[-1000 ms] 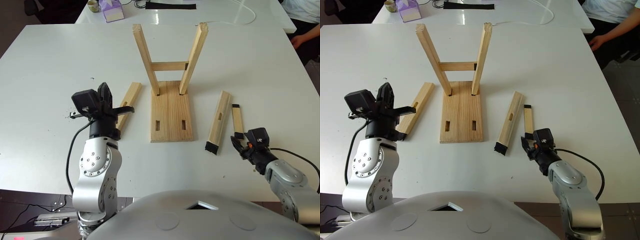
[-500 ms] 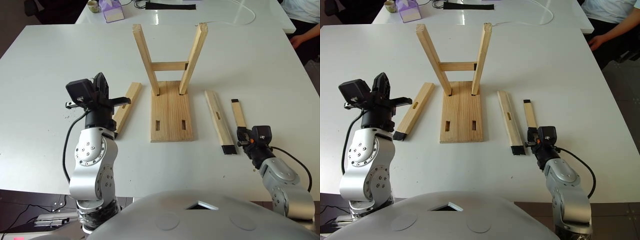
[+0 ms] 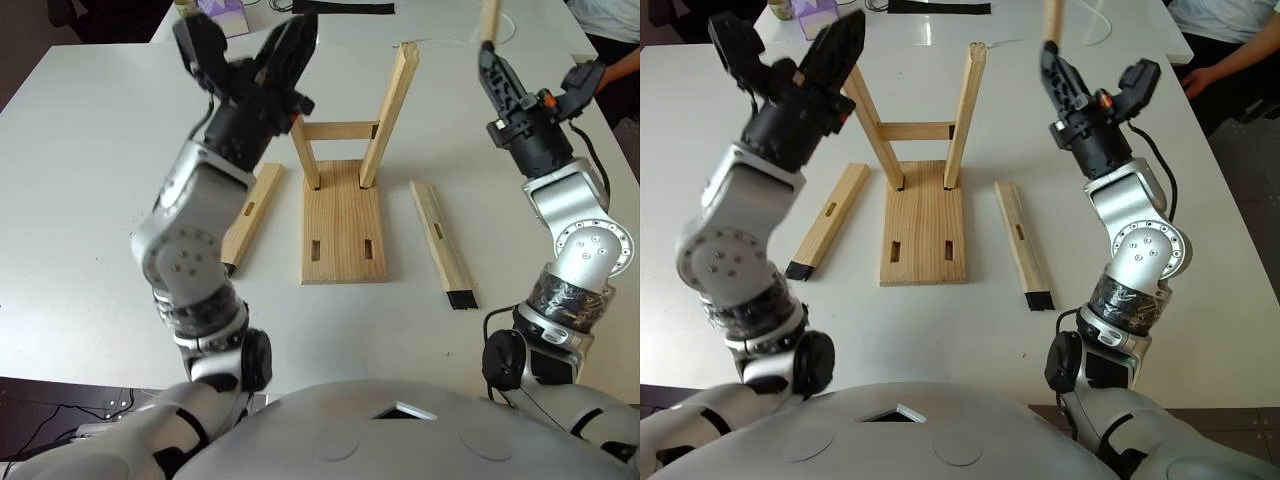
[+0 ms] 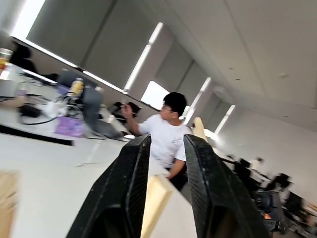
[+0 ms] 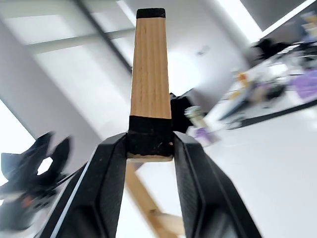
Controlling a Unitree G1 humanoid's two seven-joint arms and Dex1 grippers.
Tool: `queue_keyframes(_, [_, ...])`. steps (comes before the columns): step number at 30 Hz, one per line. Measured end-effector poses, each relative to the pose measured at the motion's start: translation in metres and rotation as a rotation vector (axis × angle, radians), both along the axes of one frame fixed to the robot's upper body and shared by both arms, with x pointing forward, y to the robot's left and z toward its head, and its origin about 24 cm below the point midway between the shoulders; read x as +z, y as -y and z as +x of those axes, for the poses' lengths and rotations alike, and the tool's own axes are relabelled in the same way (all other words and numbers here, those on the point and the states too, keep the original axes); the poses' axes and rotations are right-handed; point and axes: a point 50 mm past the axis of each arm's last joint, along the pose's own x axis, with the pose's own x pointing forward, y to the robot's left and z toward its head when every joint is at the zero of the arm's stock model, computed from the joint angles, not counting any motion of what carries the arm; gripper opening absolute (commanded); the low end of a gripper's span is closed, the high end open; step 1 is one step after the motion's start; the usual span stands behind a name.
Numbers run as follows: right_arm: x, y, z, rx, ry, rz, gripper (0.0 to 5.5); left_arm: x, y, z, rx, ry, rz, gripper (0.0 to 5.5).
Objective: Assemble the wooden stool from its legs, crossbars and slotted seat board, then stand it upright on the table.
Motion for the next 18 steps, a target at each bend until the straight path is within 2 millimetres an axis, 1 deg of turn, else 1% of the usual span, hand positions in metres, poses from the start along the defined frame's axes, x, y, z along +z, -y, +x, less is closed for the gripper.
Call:
queue_keyframes(2, [0.010,-0.009,-0.011,0.136,0.069,-0.006,1.36,0.009,-0.007,0.002,-0.127,0.011,-0.008,2.11])
queue_keyframes(3, [0.012,-0.010,-0.015,0.176,0.085,-0.013,1.36,0.010,-0.009,0.002,-0.179,0.000,-0.012,2.34])
queue_keyframes(4, [0.015,-0.011,-0.020,0.226,0.109,-0.027,1.36,0.012,-0.012,0.003,-0.250,-0.017,-0.014,2.44])
queue_keyframes(5, [0.016,-0.010,-0.023,0.248,0.122,-0.034,1.36,0.014,-0.015,0.003,-0.278,-0.023,-0.010,2.47])
queue_keyframes(6, [0.017,-0.008,-0.028,0.283,0.133,-0.039,1.36,0.019,-0.019,0.005,-0.343,-0.040,-0.013,2.47])
queue_keyframes(9, [0.018,-0.003,-0.030,0.300,0.137,-0.045,1.36,0.028,-0.023,0.009,-0.454,-0.070,-0.038,2.47])
queue_keyframes(13, [0.018,-0.002,-0.030,0.341,0.146,-0.075,1.36,0.031,-0.014,0.003,-0.615,-0.094,-0.038,2.47])
queue_keyframes(14, [0.018,-0.002,-0.030,0.347,0.148,-0.078,1.36,0.033,-0.012,0.002,-0.632,-0.091,-0.034,2.47])
queue_keyframes(17, [0.020,-0.001,-0.030,0.359,0.165,-0.095,1.36,0.036,-0.006,-0.002,-0.699,-0.089,-0.040,2.89])
queue_keyframes(18, [0.019,-0.003,-0.030,0.374,0.161,-0.098,1.36,0.037,-0.006,-0.004,-0.709,-0.092,-0.047,3.05])
